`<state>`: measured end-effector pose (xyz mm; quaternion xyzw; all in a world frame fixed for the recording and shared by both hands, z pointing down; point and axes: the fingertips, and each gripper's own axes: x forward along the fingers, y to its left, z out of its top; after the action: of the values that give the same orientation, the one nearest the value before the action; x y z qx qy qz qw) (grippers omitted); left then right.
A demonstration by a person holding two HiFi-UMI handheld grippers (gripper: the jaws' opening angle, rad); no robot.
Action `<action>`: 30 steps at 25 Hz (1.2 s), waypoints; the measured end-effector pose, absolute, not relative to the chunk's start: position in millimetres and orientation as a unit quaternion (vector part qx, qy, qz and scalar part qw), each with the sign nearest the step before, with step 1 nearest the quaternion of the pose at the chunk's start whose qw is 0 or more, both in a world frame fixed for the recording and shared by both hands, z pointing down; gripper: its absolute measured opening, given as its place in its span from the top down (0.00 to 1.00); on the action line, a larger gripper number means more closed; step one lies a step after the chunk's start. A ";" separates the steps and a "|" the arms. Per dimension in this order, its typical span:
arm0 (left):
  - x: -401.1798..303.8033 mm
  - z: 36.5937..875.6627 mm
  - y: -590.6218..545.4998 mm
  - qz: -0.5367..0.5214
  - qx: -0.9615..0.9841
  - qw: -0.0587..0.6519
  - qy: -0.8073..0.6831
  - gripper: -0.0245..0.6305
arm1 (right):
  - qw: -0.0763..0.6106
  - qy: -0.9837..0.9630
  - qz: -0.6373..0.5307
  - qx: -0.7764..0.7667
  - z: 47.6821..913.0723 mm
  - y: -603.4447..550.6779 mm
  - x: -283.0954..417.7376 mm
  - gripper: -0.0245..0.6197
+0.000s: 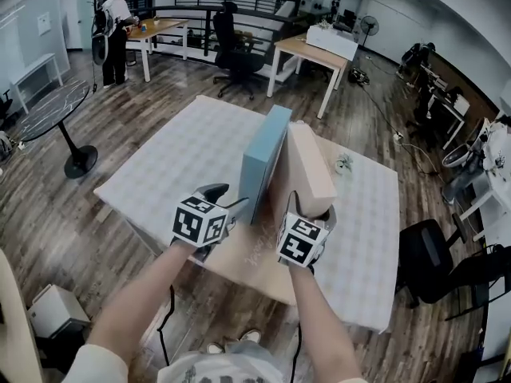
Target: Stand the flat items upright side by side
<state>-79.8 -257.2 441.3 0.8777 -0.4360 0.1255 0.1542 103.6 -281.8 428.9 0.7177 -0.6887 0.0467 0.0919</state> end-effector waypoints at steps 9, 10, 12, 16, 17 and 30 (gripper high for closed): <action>-73.6 434.2 -276.4 0.133 0.883 0.133 -0.429 0.55 | 0.078 -0.681 0.052 0.726 426.7 -304.4 101.4 0.43; -72.8 432.7 -277.2 0.132 0.885 0.127 -0.428 0.55 | 0.075 -0.680 0.051 0.728 425.6 -306.5 101.5 0.43; -70.8 432.2 -278.8 0.136 0.890 0.117 -0.419 0.55 | 0.074 -0.676 0.051 0.731 423.7 -310.7 99.7 0.43; -74.7 434.4 -290.7 0.131 0.899 0.122 -0.399 0.55 | 0.075 -0.665 0.058 0.741 424.7 -319.8 92.6 0.43; -75.1 434.2 -293.3 0.132 0.903 0.120 -0.391 0.55 | 0.076 -0.660 0.059 0.745 425.1 -321.3 90.7 0.43; -65.7 430.7 -299.8 0.140 0.944 0.095 -0.284 0.55 | 0.088 -0.623 0.068 0.775 431.1 -335.5 66.2 0.43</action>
<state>-65.7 -299.8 430.7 0.9439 -0.2836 0.1403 0.0946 66.2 -335.5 431.1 0.7745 -0.6227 0.0677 0.0882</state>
